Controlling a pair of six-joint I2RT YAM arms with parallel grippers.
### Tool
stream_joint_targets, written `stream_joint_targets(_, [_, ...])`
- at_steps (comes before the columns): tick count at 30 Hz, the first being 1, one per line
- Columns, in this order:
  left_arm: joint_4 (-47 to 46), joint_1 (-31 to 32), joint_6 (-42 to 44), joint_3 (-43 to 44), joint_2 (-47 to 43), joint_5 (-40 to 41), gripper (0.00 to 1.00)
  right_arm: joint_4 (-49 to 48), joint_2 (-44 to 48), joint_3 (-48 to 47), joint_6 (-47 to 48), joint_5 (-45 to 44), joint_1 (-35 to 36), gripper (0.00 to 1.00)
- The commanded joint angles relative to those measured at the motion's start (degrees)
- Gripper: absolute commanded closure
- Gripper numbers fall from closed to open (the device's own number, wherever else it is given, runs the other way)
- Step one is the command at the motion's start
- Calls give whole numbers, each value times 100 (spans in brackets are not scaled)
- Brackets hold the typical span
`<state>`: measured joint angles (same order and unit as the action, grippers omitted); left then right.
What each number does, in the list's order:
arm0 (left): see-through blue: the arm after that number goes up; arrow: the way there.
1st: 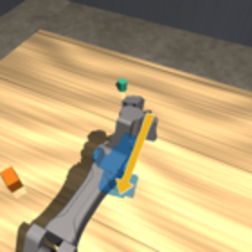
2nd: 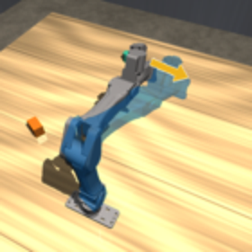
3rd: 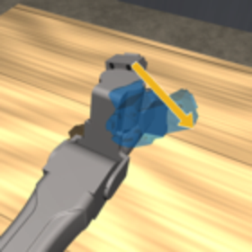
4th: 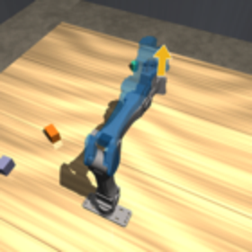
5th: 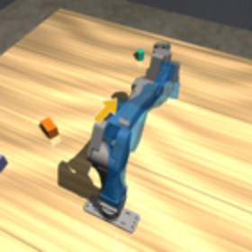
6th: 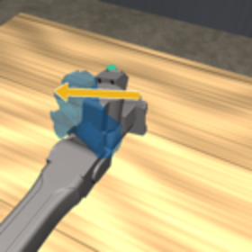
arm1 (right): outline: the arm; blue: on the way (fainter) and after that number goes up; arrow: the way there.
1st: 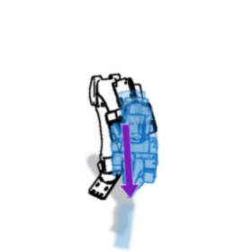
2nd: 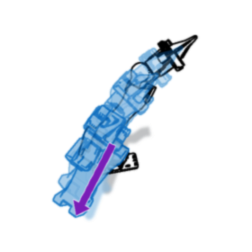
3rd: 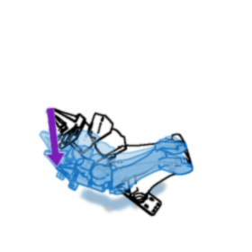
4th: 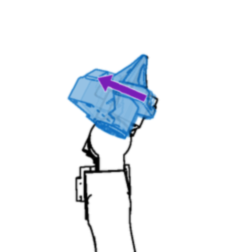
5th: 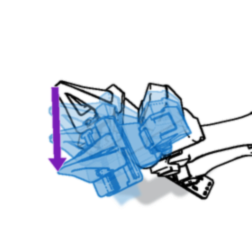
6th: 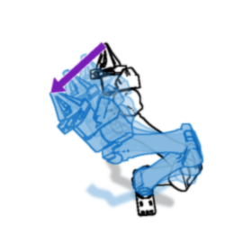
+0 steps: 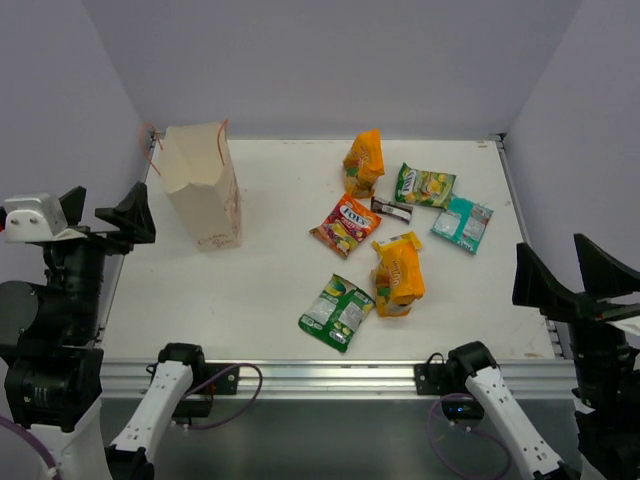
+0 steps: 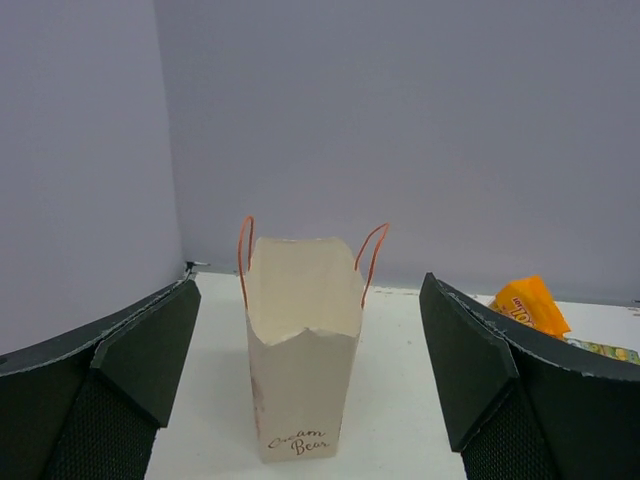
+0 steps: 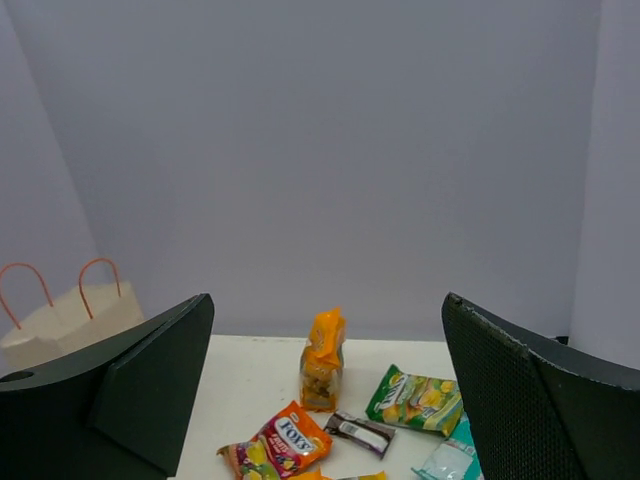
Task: Take the snacks out of the paper bag
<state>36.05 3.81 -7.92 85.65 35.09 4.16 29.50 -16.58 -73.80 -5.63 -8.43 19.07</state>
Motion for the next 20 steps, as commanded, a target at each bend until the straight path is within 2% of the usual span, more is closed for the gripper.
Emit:
stream_joint_targets(1, [376, 277, 45, -241, -204, 1067, 0, -146, 259, 260, 431, -344, -17, 1])
stream_joint_targets(4, [438, 383, 133, -399, -336, 1385, 0, -84, 409, 314, 484, -396, -17, 1])
stream_joint_targets(11, [332, 401, 116, -575, -363, 1078, 0, -23, 428, 428, 431, -441, -17, 1])
stream_joint_targets(20, [192, 401, -16, -786, -433, 1104, 0, -102, 357, 542, 387, -256, -17, 1])
